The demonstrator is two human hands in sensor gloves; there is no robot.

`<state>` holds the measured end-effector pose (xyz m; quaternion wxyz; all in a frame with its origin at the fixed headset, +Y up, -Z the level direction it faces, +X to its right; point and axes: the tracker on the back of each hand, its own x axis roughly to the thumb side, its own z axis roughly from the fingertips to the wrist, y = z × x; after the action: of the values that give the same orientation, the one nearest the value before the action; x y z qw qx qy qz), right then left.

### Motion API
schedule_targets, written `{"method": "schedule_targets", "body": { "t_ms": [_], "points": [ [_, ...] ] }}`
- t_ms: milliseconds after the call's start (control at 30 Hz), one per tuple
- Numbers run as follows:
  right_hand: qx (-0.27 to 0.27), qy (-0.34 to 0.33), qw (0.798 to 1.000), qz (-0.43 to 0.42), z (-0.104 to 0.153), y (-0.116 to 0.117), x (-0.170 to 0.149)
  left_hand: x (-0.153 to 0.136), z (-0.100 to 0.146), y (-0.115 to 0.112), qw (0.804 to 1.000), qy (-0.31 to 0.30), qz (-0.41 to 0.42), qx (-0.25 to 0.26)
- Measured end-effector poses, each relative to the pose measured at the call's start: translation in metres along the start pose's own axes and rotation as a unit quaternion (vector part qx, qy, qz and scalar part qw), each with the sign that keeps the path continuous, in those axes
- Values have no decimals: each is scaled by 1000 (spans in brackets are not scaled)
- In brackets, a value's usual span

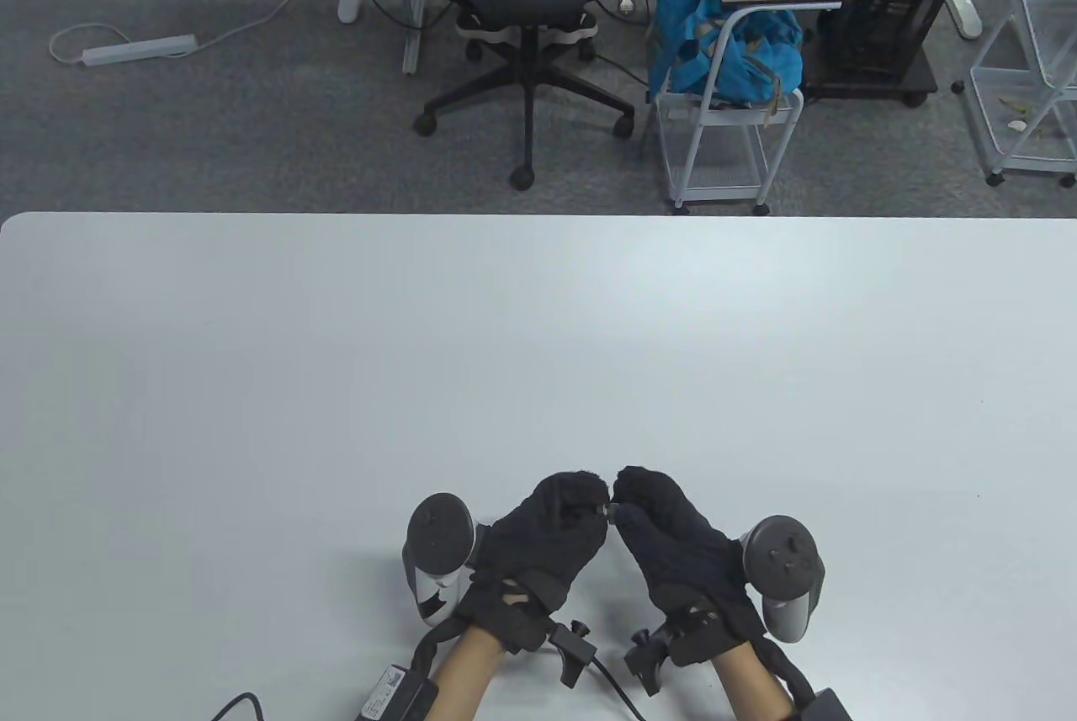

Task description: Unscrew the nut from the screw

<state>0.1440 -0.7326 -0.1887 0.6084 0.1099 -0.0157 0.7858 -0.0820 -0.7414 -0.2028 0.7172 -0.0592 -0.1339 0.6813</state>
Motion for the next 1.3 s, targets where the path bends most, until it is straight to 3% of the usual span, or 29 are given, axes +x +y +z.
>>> {"method": "schedule_targets", "body": {
  "t_ms": [167,367,567,667,833,1100,1300],
  "points": [
    [-12,-6,1000,14,0,1,4,-1,0,0,1000,3,-5,2],
    [18,-42,999,9,-2,0,10,-1,0,1,1000,10,3,7],
    [23,-32,998,-57,-1,-1,7,-1,0,1,1000,9,9,8],
    [-4,-14,1000,-17,0,-1,3,0,1,0,1000,5,0,5],
    [1,3,1000,8,-1,2,1,0,0,0,1000,1,-9,4],
    [20,-39,999,15,-1,1,9,-2,1,2,1000,11,1,11],
    [17,-17,998,-53,0,1,2,-2,1,4,1000,10,13,15]
  ]
}}
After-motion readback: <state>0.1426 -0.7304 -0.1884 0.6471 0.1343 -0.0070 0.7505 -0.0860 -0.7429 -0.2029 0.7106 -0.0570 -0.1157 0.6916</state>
